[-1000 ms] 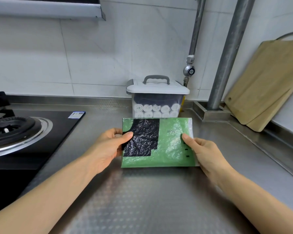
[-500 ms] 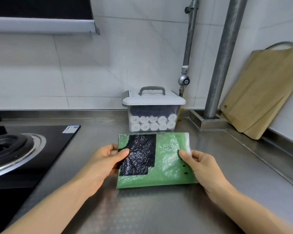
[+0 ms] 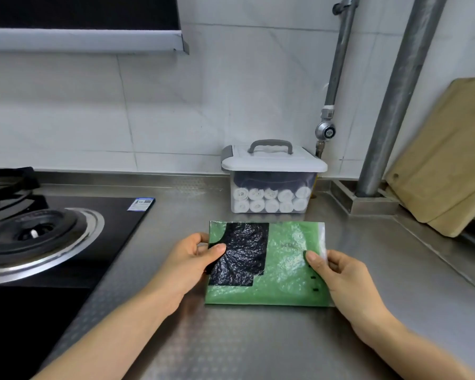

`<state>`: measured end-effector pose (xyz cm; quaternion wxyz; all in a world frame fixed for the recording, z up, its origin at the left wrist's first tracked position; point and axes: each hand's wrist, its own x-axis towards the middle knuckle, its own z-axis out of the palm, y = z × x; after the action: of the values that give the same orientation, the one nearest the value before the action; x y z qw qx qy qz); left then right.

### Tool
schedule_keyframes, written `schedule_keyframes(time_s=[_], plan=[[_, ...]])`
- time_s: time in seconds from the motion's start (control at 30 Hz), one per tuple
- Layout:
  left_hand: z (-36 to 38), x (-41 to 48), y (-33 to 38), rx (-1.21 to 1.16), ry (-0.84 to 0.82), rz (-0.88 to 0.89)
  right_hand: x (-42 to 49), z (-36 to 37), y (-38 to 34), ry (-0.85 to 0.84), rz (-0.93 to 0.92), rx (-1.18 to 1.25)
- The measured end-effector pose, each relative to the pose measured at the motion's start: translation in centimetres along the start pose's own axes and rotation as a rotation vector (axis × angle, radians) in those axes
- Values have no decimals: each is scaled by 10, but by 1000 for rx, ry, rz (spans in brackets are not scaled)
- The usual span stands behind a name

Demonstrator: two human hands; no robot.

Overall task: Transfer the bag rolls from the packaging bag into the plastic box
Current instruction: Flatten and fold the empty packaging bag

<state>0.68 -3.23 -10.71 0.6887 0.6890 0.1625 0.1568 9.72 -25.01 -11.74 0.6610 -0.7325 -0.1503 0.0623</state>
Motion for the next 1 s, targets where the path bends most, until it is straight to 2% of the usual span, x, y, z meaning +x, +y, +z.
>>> schedule_keyframes(time_s=[0.13,0.4,0.53,1.0], plan=[[-1,-5,1,39,14,20,-1,2,0,-12,-22,12],[-5,-37,-4,127,150,107,-10,7,-5,-19,-84,-17],[-25,-67,-5,94,225,123,-28,29,-11,-64,-93,0],[-168,-211,5,35,613,122,-102,181,-62,-492,-192,57]])
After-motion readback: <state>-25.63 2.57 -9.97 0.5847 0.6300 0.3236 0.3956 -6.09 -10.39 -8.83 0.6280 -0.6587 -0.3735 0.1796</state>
